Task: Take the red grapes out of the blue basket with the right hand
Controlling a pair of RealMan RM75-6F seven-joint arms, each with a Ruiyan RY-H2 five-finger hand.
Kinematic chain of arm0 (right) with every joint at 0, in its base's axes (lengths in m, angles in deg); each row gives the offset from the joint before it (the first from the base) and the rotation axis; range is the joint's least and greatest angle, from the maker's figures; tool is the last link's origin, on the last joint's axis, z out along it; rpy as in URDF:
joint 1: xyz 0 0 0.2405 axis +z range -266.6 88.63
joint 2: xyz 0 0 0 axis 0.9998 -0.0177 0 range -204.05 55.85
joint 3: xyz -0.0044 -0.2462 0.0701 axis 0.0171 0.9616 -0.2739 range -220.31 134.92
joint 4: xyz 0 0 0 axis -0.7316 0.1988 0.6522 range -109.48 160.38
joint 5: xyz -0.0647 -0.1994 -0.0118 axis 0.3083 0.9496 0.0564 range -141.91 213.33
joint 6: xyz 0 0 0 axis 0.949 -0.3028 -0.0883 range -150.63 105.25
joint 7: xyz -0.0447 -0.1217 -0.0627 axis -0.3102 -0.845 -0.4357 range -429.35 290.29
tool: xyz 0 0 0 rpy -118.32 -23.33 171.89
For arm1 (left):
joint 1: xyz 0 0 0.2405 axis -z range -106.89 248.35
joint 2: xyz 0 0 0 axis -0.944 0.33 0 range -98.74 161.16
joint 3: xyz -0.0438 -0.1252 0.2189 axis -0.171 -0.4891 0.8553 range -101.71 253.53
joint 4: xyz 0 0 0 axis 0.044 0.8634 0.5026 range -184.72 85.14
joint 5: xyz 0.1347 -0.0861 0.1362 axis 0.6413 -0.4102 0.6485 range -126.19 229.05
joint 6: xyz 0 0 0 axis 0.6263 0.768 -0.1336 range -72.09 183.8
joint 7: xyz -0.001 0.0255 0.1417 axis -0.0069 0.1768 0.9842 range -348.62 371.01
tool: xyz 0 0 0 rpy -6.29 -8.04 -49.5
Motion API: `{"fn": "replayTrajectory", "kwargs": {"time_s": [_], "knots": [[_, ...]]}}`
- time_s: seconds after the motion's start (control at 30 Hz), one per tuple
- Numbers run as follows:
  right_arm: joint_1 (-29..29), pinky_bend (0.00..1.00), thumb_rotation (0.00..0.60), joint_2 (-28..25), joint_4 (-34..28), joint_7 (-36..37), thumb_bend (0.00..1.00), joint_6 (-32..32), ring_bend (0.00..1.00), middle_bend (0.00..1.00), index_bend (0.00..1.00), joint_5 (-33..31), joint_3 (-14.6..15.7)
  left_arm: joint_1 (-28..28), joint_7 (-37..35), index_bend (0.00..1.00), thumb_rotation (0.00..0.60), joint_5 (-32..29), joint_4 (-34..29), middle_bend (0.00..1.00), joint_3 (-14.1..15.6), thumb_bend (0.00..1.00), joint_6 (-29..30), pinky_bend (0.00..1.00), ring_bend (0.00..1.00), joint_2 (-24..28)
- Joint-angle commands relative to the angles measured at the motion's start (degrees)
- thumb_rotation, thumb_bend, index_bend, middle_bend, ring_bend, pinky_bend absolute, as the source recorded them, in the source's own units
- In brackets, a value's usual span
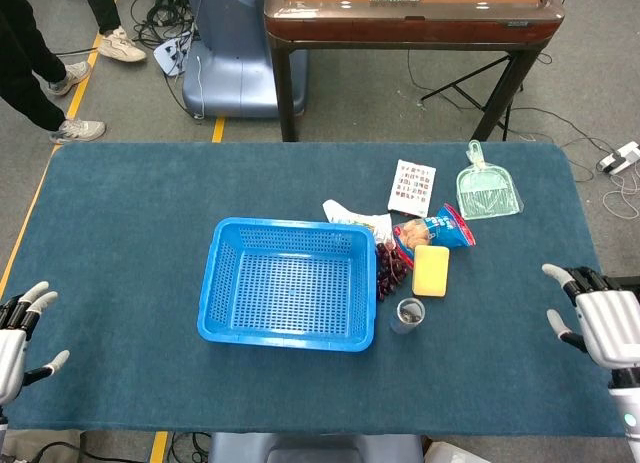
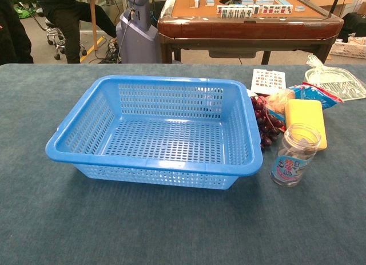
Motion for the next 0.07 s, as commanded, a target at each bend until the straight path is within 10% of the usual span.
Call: {"fn": "replayTrajectory", "kwargs": {"time_s": [0.03,0.07], "knots": [[-1.87,0.37,0.6,1.0,0.0,0.38,0.29,-1.05,0.25,0.33,0.24,1.36,0.81,0.27,0.47,0.23,0.6,-0.28,-0.54,0.14,-0.1,0.15,-0.35,0.18,0.16,-0.07],[-2.33,0.37,0.6,1.59,0.26,0.67,0.29,-1.17,0.25,0.33,0.24,1.81,0.79,0.37,0.72,0.23,0.6,-0.31,-0.77,0.14,-0.1,0.15,-0.46,0.18,0.16,-0.12]]}}
